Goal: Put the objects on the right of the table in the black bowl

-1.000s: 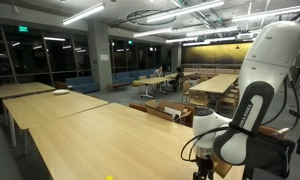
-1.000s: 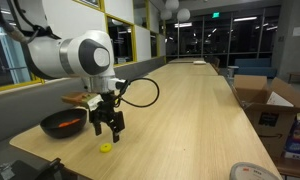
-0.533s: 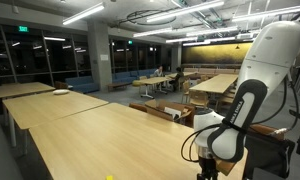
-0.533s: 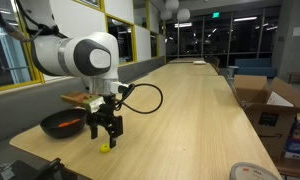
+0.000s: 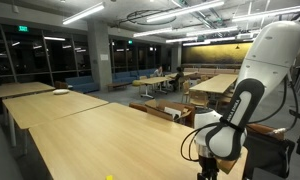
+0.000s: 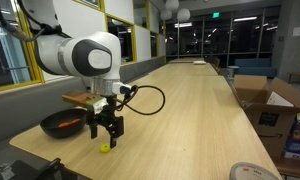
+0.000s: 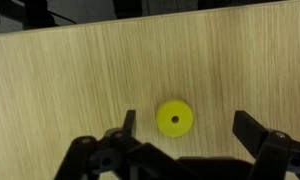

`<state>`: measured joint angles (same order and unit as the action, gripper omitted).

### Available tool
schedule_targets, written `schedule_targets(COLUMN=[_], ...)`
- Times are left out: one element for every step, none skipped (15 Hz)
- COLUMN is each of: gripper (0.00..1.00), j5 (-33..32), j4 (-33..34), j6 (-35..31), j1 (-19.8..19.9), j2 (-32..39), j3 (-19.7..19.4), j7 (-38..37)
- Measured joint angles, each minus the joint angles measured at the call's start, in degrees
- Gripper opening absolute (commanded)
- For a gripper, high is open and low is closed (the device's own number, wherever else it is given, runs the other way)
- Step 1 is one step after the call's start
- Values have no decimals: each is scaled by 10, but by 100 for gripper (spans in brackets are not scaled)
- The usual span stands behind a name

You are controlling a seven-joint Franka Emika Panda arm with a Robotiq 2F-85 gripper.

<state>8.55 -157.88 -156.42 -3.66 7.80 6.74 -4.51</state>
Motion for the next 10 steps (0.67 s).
schedule_targets(gripper=[100,100,100,100,100,100,100,100,100,100], j5=[4,11,21,31,39,46,52,58,61,62], j4=[0,0,0,0,0,0,0,0,0,0], j6=[0,0,0,0,0,0,0,0,-1,-2], j1=[0,0,0,1,1,2,3,4,5,6], j2=[1,2,3,5,7,10,14,17,20,23], j3=[0,0,0,0,0,1,1,2,2,2], j7=[3,9,18,28,38,46,54,62,66,68])
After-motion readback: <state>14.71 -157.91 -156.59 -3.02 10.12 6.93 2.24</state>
